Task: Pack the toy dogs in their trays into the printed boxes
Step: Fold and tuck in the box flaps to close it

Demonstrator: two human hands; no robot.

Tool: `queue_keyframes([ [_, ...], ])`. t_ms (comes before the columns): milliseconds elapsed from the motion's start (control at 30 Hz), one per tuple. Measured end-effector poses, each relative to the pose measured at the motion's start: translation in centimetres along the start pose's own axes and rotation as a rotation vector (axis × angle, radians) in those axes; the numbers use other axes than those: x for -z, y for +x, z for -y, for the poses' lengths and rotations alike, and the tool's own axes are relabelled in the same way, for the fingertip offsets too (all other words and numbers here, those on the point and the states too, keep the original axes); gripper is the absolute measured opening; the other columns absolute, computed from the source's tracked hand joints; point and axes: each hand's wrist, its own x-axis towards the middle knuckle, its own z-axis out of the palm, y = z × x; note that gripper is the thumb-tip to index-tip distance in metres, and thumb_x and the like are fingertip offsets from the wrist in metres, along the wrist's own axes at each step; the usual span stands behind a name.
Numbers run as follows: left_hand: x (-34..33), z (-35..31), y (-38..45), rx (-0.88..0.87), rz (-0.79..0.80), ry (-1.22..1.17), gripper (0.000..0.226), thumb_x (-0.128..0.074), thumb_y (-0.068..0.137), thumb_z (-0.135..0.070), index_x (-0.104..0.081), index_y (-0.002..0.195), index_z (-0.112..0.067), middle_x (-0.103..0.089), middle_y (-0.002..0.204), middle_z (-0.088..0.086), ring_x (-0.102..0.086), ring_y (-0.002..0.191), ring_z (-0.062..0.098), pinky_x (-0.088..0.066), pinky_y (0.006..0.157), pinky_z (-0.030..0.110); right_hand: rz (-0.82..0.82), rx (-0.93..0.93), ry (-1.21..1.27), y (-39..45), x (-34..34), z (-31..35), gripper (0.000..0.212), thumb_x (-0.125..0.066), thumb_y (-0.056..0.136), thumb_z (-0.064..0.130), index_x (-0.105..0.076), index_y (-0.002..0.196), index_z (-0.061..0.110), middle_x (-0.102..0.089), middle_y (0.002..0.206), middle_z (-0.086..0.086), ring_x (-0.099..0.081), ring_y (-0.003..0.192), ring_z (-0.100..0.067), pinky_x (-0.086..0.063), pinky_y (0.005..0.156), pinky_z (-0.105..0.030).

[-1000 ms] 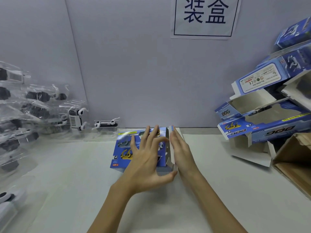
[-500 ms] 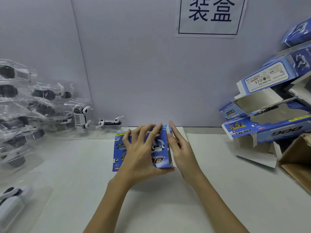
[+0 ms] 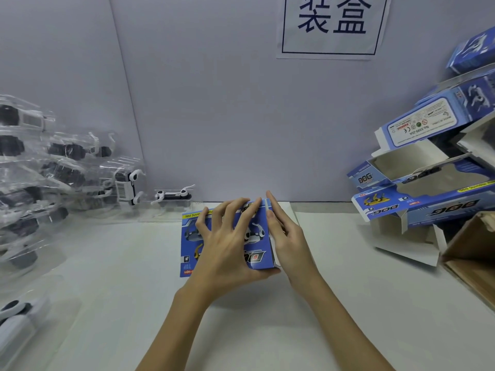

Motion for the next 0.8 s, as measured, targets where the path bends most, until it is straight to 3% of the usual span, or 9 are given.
queue_keyframes([
  [200, 0.1, -0.2, 0.0, 0.007, 0.002, -0.005, 0.116, -0.072, 0.063, -0.085, -0.041, 0.157, -0.025, -0.044, 0.152, -0.002, -0.039, 0.142, 0.023, -0.023, 0.115, 0.066, -0.003, 0.01, -0.005, 0.1, -0.1, 0.0, 0.044, -0.048, 0.109, 0.032, -0.048, 0.152, 0.041, -0.073, 0.125, 0.006, -0.075, 0.106, -0.013, -0.064, 0.077, -0.028],
  [400, 0.2, -0.5, 0.0, 0.017, 0.0, -0.011, 0.114, -0.073, 0.062, -0.082, -0.043, 0.156, -0.025, -0.044, 0.151, -0.003, -0.038, 0.142, 0.021, -0.021, 0.116, 0.066, -0.011, 0.027, -0.005, -0.1, -0.5, -0.1, 0.038, -0.046, 0.108, 0.034, -0.048, 0.143, 0.05, -0.071, 0.121, 0.02, -0.074, 0.104, -0.006, -0.06, 0.069, -0.02],
  [633, 0.1, -0.4, 0.0, 0.022, 0.005, -0.003, 0.113, -0.073, 0.063, -0.083, -0.044, 0.156, -0.025, -0.043, 0.152, -0.003, -0.037, 0.143, 0.021, -0.017, 0.118, 0.065, -0.003, 0.036, -0.154, 0.0, 0.1, -0.2, 0.052, -0.042, 0.1, 0.055, -0.044, 0.152, 0.051, -0.071, 0.123, 0.016, -0.075, 0.105, -0.012, -0.065, 0.087, -0.042],
  [800, -0.1, -0.5, -0.1, 0.022, -0.017, -0.016, 0.113, -0.074, 0.064, -0.083, -0.043, 0.156, -0.025, -0.043, 0.152, -0.003, -0.038, 0.143, 0.022, -0.018, 0.118, 0.065, -0.025, 0.102, -0.224, -0.2, 0.9, -0.3, 0.043, -0.044, 0.106, 0.048, -0.051, 0.148, 0.051, -0.073, 0.113, 0.025, -0.075, 0.102, -0.01, -0.066, 0.08, -0.038],
])
